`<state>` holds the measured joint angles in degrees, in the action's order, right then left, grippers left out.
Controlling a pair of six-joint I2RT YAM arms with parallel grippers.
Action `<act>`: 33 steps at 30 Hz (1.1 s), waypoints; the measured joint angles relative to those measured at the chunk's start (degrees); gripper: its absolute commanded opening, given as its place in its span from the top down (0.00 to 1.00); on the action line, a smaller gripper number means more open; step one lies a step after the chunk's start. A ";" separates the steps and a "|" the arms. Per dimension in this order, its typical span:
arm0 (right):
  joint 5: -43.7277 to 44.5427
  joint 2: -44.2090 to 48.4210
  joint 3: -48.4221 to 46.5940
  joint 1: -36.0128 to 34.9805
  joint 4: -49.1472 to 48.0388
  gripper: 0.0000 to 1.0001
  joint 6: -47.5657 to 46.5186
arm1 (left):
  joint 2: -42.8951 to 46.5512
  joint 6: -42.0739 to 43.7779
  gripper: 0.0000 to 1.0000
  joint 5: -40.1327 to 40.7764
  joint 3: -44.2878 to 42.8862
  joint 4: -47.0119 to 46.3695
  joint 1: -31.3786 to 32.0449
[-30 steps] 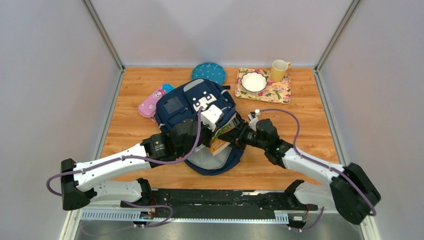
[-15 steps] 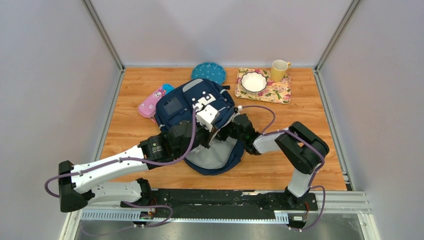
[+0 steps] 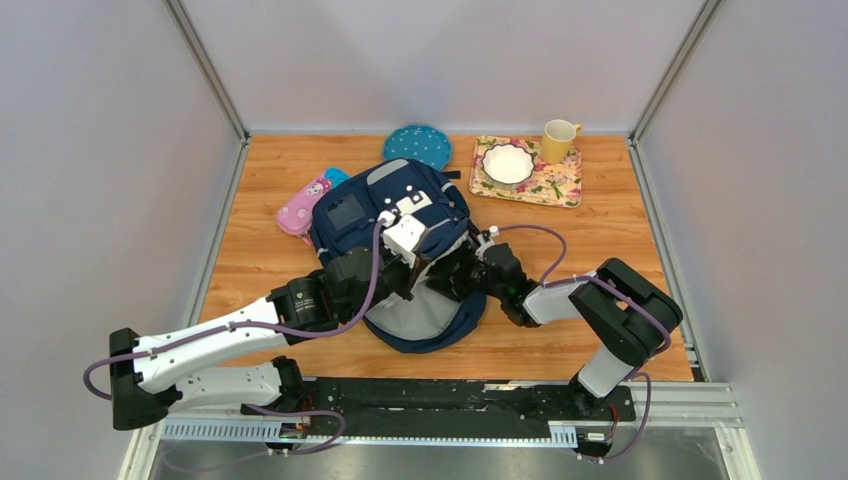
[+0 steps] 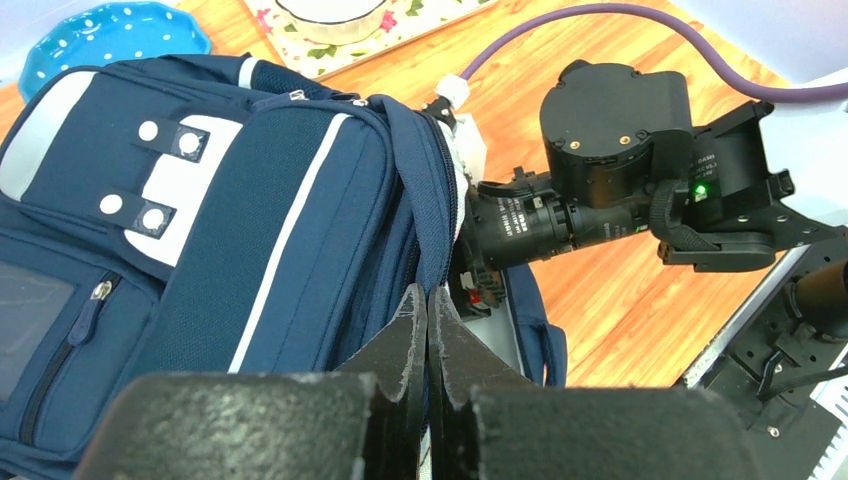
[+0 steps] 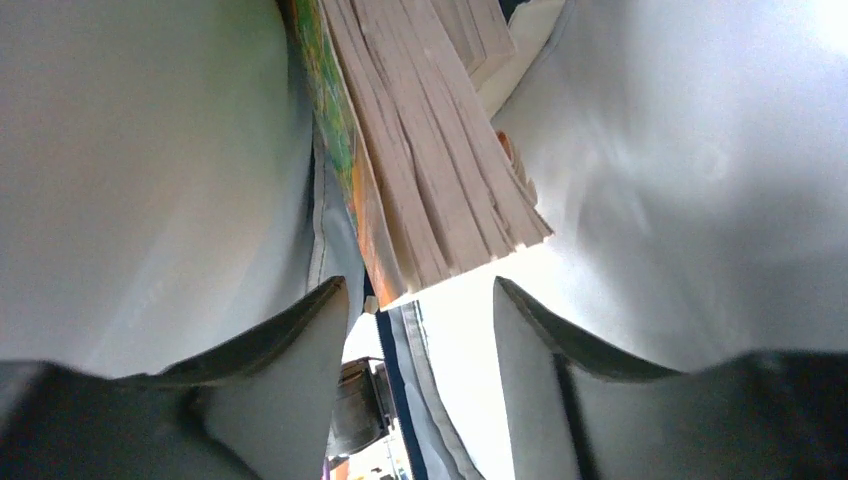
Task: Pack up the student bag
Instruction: Place the book in the student bag.
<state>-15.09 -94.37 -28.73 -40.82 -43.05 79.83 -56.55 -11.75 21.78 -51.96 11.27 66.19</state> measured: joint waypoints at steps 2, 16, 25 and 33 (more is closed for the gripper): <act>0.04 0.59 0.96 -0.22 -0.70 0.63 0.39 | 0.02 0.00 1.00 0.02 0.09 0.00 0.02; 5.29 -8.68 -9.29 -1.03 -6.23 0.80 4.83 | 0.09 -0.48 1.00 -0.22 0.59 -0.90 0.04; 7.37 -5.35 -2.71 -0.83 -10.43 0.45 4.52 | -0.11 -1.49 1.00 0.17 1.44 -1.77 0.04; 7.72 30.16 8.04 -0.68 8.98 0.37 -7.41 | -0.11 -2.73 1.00 0.17 3.13 -3.52 0.07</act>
<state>-7.38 -64.20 -20.69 -41.50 -34.06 72.42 -56.66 -14.48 21.96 -48.84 7.75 66.26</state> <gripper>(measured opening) 0.614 0.007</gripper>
